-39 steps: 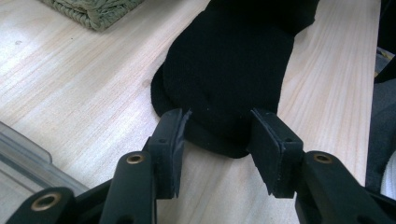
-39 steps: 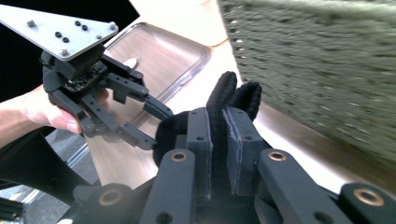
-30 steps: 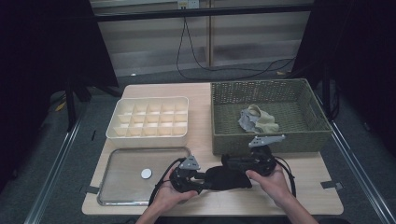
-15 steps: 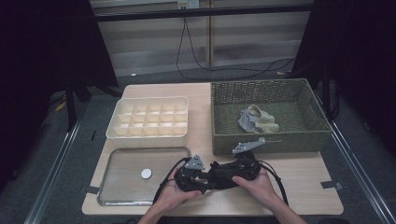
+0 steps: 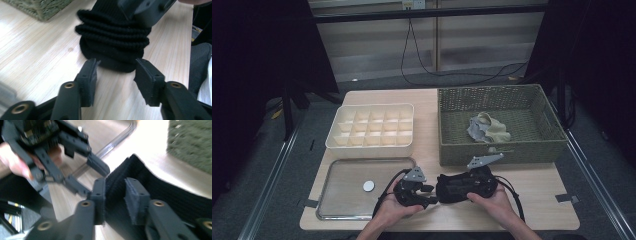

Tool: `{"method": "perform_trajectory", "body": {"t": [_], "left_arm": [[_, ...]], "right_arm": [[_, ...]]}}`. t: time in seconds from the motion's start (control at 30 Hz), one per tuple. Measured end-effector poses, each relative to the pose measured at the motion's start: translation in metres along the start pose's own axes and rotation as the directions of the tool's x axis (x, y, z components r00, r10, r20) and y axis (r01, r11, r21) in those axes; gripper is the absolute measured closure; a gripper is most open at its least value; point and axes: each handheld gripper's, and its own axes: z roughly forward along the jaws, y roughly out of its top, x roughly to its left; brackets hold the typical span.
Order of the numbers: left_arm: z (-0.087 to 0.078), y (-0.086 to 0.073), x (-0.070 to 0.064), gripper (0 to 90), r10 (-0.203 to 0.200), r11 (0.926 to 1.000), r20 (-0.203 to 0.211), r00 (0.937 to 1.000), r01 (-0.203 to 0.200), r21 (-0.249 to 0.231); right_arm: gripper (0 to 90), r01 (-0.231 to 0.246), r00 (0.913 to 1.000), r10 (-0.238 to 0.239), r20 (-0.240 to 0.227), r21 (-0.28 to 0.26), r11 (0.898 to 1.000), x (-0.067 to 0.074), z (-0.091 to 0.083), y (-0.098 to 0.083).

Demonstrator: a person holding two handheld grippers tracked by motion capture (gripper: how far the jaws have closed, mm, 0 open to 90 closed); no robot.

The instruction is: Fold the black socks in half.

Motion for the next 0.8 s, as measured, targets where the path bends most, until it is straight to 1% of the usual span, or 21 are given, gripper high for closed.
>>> {"method": "perform_trajectory", "body": {"t": [0.07, 0.1, 0.13, 0.17, 0.27, 0.3, 0.33, 0.37, 0.4, 0.43, 0.47, 0.5, 0.53, 0.57, 0.67, 0.7, 0.8], "left_arm": [[-0.002, -0.001, 0.002, 56.5, -0.013, 0.9999, -0.007, 0.9999, 0.013, -0.005], [-0.003, -0.002, 0.004, 58.3, -0.008, 1.0, -0.005, 1.0, 0.007, -0.004], [-0.004, -0.002, 0.004, 60.7, -0.012, 0.9999, -0.005, 0.9999, 0.012, -0.007], [-0.005, -0.003, 0.005, 62.0, -0.008, 1.0, -0.004, 1.0, 0.008, 0.005], [-0.005, -0.003, 0.005, 63.1, -0.011, 0.9999, 0.0, 0.9999, 0.011, -0.001], [-0.005, -0.003, 0.004, 63.2, -0.018, 0.9998, 0.001, 0.9998, 0.018, -0.007], [-0.006, -0.003, 0.005, 63.2, -0.016, 0.9998, 0.001, 0.9999, 0.016, -0.008], [-0.006, -0.003, 0.005, 63.2, -0.022, 0.9996, 0.001, 0.9998, 0.022, -0.015], [-0.007, -0.002, 0.004, 63.2, -0.024, 0.9997, 0.001, 0.9997, 0.024, -0.01], [-0.007, -0.002, 0.004, 63.2, -0.028, 0.9993, 0.007, 0.9996, 0.028, -0.023], [-0.008, -0.001, 0.003, 63.2, -0.026, 0.9995, 0.002, 0.9996, 0.026, -0.015], [-0.008, -0.001, 0.003, 63.2, -0.028, 0.9992, 0.006, 0.9996, 0.028, -0.03], [-0.009, 0.0, 0.003, 63.2, -0.028, 0.9992, 0.004, 0.9996, 0.028, -0.027], [-0.01, 0.001, 0.003, 63.2, -0.029, 0.9989, 0.009, 0.9995, 0.029, -0.036], [-0.013, 0.005, 0.003, 63.1, -0.029, 0.9978, 0.013, 0.9995, 0.029, -0.059], [-0.013, 0.006, 0.003, 63.1, -0.023, 0.9978, 0.01, 0.9997, 0.024, -0.062], [-0.013, 0.009, 0.001, 62.3, -0.025, 0.9968, 0.015, 0.9996, 0.026, -0.076]], "right_arm": [[79.0, 0.006, 1.0, -0.006, -0.002, 0.02, 1.0, 0.002, 0.006, -0.001], [80.1, 0.012, 0.9999, -0.012, -0.003, 0.033, 0.999, 0.003, 0.009, -0.001], [80.3, 0.014, 0.9999, -0.014, -0.002, 0.038, 0.999, 0.003, 0.012, -0.002], [81.0, -0.002, 0.9999, 0.002, -0.011, 0.041, 0.999, 0.002, 0.017, -0.003], [81.8, -0.009, 0.9999, 0.01, -0.01, 0.053, 0.999, 0.001, 0.021, -0.004], [82.2, -0.007, 1.0, 0.007, -0.002, 0.064, 0.998, 0.001, 0.023, -0.006], [83.4, 0.0, 1.0, 0.0, 0.004, 0.066, 0.998, 0.001, 0.026, -0.009], [83.4, 0.0, 1.0, 0.0, 0.004, 0.066, 0.998, 0.001, 0.026, -0.009], [83.3, -0.005, 1.0, 0.005, 0.0, 0.061, 0.998, 0.0, 0.026, -0.01], [81.8, -0.011, 0.9999, 0.011, -0.002, 0.055, 0.998, -0.001, 0.026, -0.011], [81.8, -0.011, 0.9999, 0.011, -0.002, 0.055, 0.998, -0.001, 0.026, -0.011], [80.4, -0.011, 0.9999, 0.011, -0.005, 0.053, 0.999, -0.001, 0.025, -0.011], [77.8, -0.013, 0.9999, 0.014, -0.005, 0.05, 0.999, -0.001, 0.023, -0.01], [77.8, -0.013, 0.9999, 0.014, -0.005, 0.05, 0.999, -0.001, 0.023, -0.01], [70.7, -0.034, 0.9991, 0.035, -0.022, 0.032, 0.999, -0.003, 0.016, -0.01], [69.7, -0.04, 0.9988, 0.04, -0.027, 0.027, 0.999, -0.004, 0.014, -0.01], [66.6, -0.054, 0.9982, 0.054, -0.028, 0.004, 0.999, -0.007, 0.004, -0.01]]}}
